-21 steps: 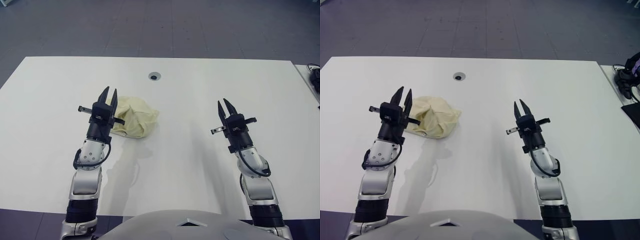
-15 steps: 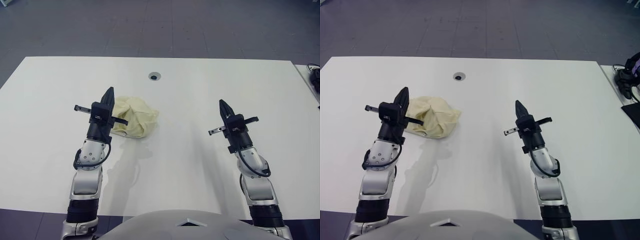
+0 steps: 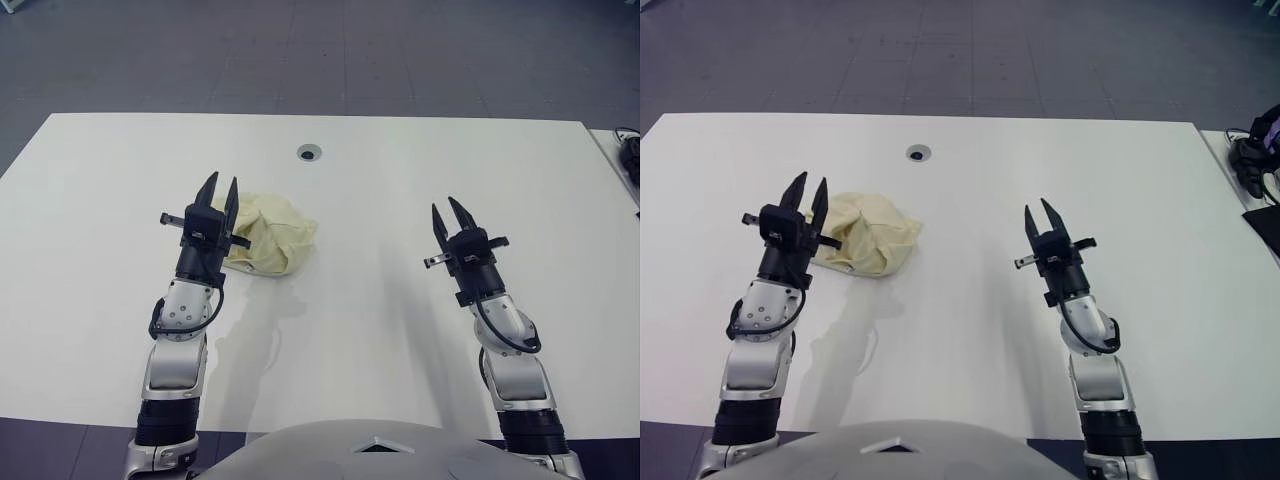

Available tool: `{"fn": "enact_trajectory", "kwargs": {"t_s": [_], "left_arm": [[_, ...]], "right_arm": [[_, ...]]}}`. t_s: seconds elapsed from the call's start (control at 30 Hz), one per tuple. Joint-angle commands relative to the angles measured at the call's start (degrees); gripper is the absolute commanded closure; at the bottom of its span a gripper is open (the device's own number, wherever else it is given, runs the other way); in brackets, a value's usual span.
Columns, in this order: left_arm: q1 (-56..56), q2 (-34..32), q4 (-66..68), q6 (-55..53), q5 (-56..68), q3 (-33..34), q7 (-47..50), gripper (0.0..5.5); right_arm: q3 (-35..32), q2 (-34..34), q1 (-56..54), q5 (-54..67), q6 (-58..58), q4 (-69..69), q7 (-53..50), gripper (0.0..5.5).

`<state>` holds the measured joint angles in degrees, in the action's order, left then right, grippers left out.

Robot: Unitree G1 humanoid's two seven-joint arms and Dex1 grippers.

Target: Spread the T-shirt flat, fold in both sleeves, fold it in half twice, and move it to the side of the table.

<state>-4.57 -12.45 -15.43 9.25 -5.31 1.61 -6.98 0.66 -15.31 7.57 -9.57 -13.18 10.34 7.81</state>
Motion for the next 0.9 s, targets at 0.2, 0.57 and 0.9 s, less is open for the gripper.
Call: {"fn": "enact_trajectory", "kwargs": {"t_s": [0.2, 0.57, 0.9], "left_arm": [[0.1, -0.2, 0.4, 0.6, 0.0, 0.2, -0.1, 5.46], [0.5, -0.4, 0.9, 0.3, 0.2, 0.6, -0.3, 5.46], [0.5, -0.4, 0.9, 0.2, 0.0, 1.1, 0.2, 5.46]], "right_arm": [[0.5, 0.2, -0.2, 0.7, -0.9, -0.1, 0.8, 5.47], [0.6, 0.3, 0.0, 0.7, -0.7, 0.1, 0.8, 5.47], [1.0, 0.2, -0.1, 0.8, 0.1, 0.5, 1.4, 5.47]]}}
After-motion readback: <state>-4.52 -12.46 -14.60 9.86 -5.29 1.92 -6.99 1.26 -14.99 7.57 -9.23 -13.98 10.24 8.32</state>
